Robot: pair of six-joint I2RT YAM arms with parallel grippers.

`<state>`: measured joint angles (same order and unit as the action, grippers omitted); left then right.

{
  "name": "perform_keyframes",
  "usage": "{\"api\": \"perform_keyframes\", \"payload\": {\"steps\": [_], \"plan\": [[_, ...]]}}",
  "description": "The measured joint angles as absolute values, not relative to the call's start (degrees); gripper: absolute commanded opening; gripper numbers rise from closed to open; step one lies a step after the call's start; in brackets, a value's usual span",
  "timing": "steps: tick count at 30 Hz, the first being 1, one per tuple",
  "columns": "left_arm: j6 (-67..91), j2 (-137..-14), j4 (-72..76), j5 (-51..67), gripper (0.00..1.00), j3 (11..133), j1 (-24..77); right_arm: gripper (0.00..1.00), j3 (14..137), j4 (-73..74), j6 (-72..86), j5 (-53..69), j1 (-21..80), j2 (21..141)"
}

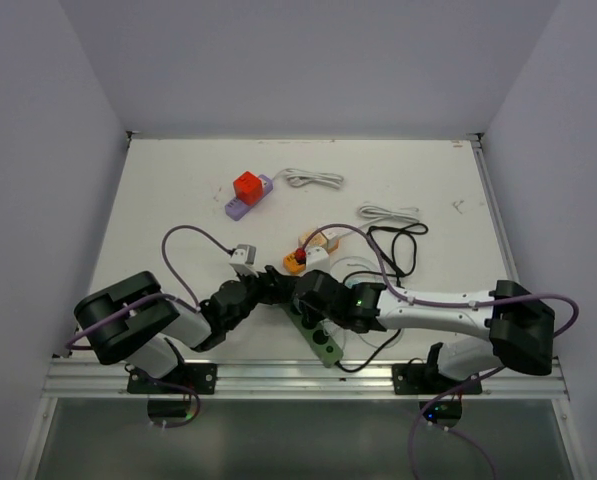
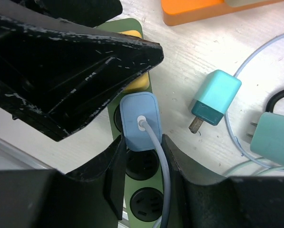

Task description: Pull the plug off the socket

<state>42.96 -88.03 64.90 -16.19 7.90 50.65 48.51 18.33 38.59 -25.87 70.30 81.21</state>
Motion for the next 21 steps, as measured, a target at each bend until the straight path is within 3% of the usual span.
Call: {"api": "perform_keyframes", "payload": {"steps": [8,17,21], "plan": [[42.94,-88.33,64.90,-15.64,0.82,8.32,50.65,0.00,45.36,15.68,39.40,-20.99,67.57,77.91],[43.07,-88.55,65.41,-14.96,0.82,8.14,50.65,0.00,54.65,25.34,37.15,-38.22,78.15,87.59],[43.13,-88.62,65.56,-14.98,0.82,8.10,50.65,0.00,55.29,26.11,37.21,-39.59,78.72,88.31]]}}
